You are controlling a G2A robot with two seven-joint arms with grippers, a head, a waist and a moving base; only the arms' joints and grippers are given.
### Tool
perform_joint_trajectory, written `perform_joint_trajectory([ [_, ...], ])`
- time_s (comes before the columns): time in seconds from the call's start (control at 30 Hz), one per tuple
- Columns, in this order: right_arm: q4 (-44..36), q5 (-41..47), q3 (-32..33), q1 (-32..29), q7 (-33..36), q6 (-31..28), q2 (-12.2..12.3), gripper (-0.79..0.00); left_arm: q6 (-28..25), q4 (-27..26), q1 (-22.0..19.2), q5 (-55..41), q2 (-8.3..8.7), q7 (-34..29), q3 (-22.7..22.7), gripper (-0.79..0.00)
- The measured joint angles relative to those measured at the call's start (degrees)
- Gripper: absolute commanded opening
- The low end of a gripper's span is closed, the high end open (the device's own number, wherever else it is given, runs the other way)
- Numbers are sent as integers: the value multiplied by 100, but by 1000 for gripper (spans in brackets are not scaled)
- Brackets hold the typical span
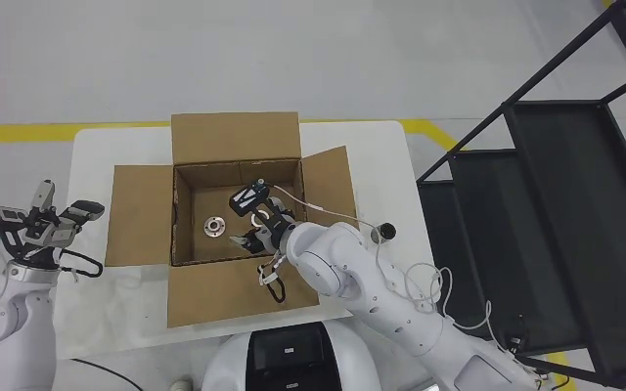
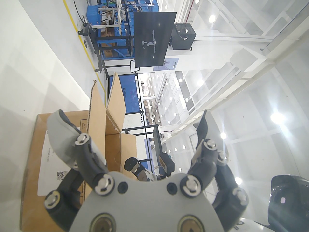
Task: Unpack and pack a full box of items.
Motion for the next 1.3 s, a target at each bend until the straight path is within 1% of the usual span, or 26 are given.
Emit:
perform_joint_trajectory([
  [0.77, 4, 4, -1, -5, -7, -6, 0, 0, 0, 0, 0, 0, 0, 0, 0, 0],
  [0.87, 102, 84, 33, -53, -219, -106, -4, 0, 0, 0, 0, 0, 0, 0, 0, 0],
  [1.03, 366, 310, 92, -44, -432, 268, -66, 0, 0, 0, 0, 0, 0, 0, 0, 0],
  [1.23, 829, 292, -114, 65, -698, 348, -154, 0, 0, 0, 0, 0, 0, 0, 0, 0],
  [1.3, 836, 295, -114, 66, -701, 354, -155, 0, 0, 0, 0, 0, 0, 0, 0, 0],
])
